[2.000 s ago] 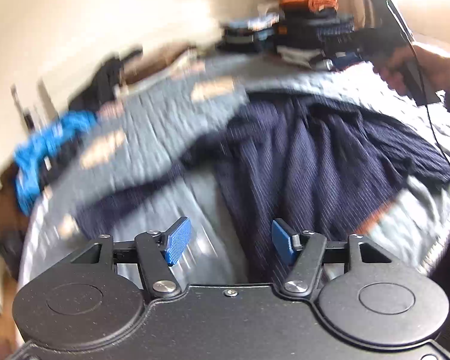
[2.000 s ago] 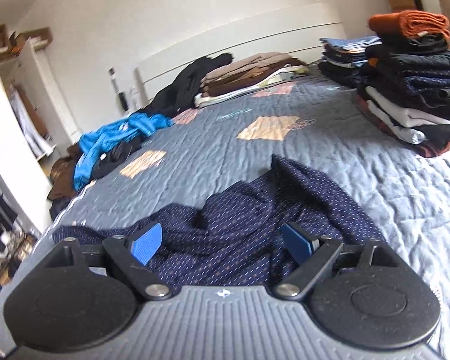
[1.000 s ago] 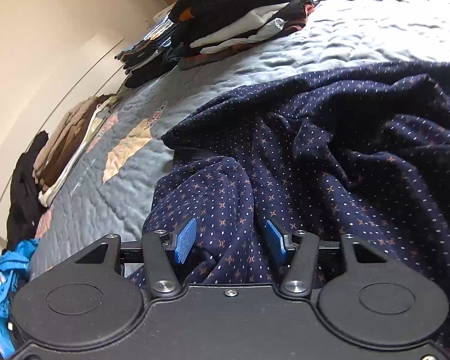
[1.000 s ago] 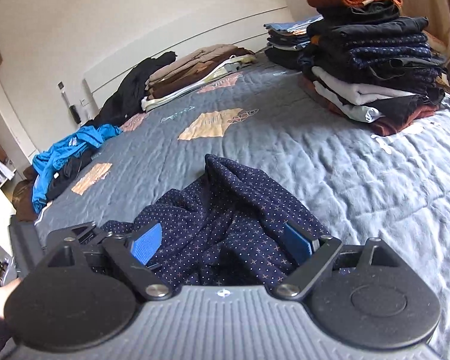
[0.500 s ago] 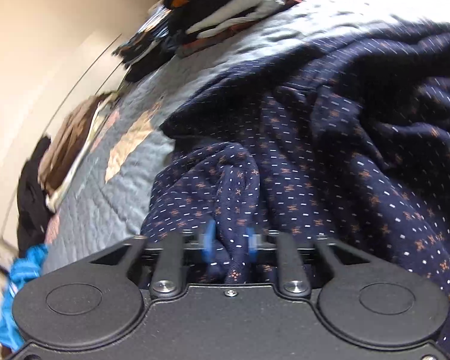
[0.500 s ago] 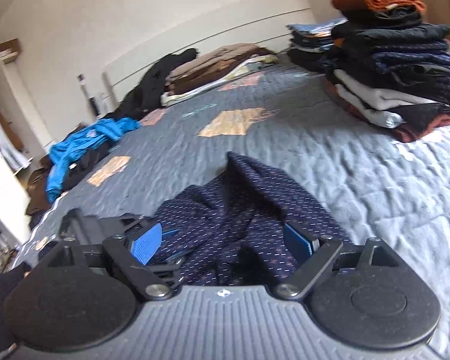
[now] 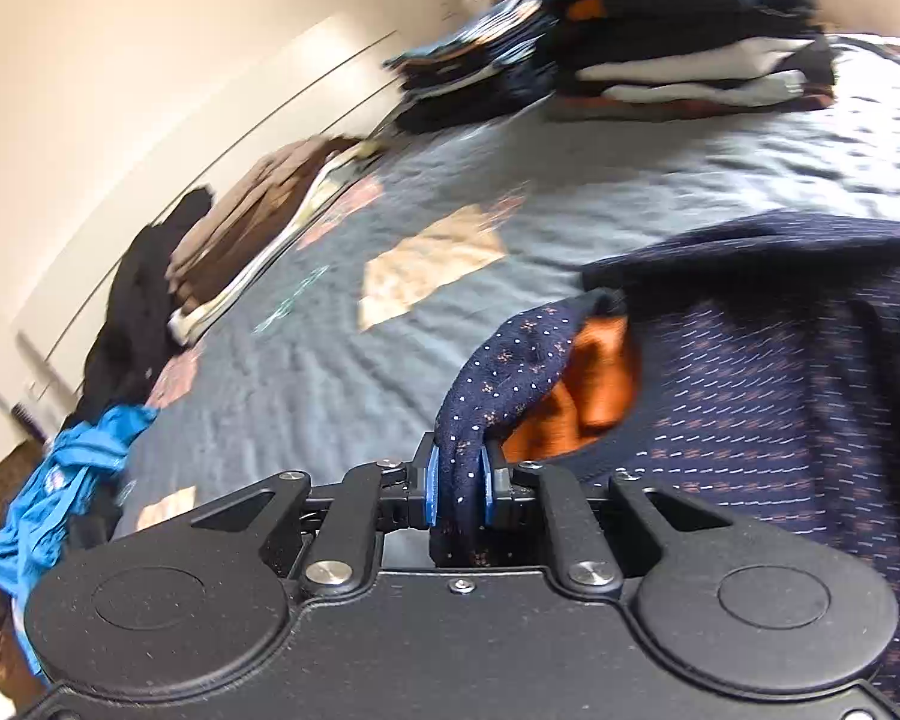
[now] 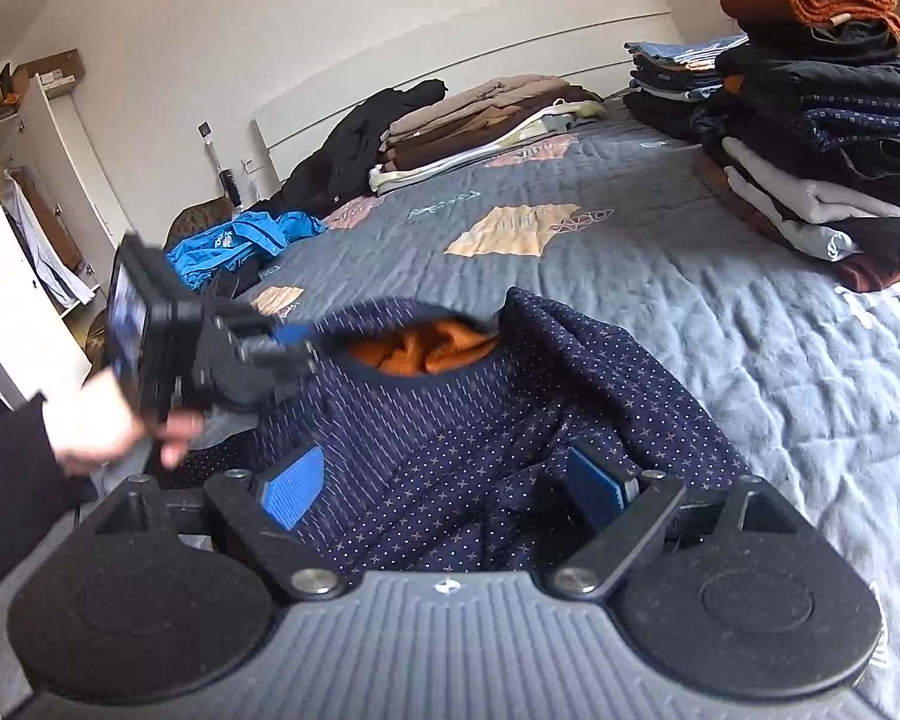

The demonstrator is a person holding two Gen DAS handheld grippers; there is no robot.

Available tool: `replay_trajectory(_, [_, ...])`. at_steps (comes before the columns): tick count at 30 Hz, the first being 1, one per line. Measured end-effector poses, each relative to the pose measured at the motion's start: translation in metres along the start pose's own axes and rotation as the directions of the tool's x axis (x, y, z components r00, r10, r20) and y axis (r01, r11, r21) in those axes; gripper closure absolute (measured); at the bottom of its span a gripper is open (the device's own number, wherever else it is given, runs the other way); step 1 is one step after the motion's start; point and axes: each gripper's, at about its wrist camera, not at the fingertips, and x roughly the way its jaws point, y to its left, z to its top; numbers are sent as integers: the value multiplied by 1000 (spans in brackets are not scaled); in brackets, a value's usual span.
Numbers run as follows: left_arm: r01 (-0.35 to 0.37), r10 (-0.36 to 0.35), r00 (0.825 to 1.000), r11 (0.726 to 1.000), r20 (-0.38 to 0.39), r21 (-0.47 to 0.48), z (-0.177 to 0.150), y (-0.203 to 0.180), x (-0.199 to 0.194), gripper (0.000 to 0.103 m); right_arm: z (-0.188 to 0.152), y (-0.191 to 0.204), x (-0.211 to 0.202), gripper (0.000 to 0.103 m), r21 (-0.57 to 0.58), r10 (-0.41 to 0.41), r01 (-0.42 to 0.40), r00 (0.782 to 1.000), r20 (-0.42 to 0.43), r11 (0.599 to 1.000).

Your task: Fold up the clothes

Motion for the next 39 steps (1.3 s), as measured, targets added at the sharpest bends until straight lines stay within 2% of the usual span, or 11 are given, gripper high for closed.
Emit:
replay_trajectory(6, [-32,21,989,997,-149,-73,-17,32,29,73,-2,2,3,15,-10,3,-3,1000,-13,1000])
replay_trajectory(11, [12,-29,995,986,-99,-166,-36,65,-5,53,-4,5,7,15,-14,8,-8,1000,-25,1000])
replay_trajectory(15, [89,-100,992,986,-78,-141,-64,79,-37,48,-5,7,8,15,-20,14,-15,999,-31,1000])
replay_trajectory(18, [140,-151,985,982,-79,-129,-88,86,-51,48,-6,11,9,15,-27,18,-19,999,-37,999])
replay_trajectory(23, [195,-217,975,937,-44,-290,-118,122,-70,47,-8,18,13,15,-38,23,-25,999,-45,999])
replay_trajectory(26, [183,-215,971,949,-102,-257,-125,120,-62,48,-9,23,15,15,-45,27,-29,998,-51,999])
replay_trajectory(30, [239,-267,946,958,-183,-161,-130,100,-38,48,-10,28,17,15,-54,31,-34,998,-58,998])
replay_trajectory(32, [245,-279,933,955,-227,-166,-133,97,-19,51,-11,31,19,15,-58,33,-37,998,-61,998])
replay_trajectory(36, [293,-338,905,935,-258,-199,-144,94,-2,59,-11,33,21,15,-64,36,-40,997,-65,997])
replay_trajectory(38, [319,-366,889,926,-277,-201,-147,89,4,75,-11,33,23,15,-60,34,-38,997,-69,998])
replay_trajectory(39, [323,-367,886,927,-284,-191,-148,85,5,80,-11,32,24,15,-57,33,-37,997,-71,998])
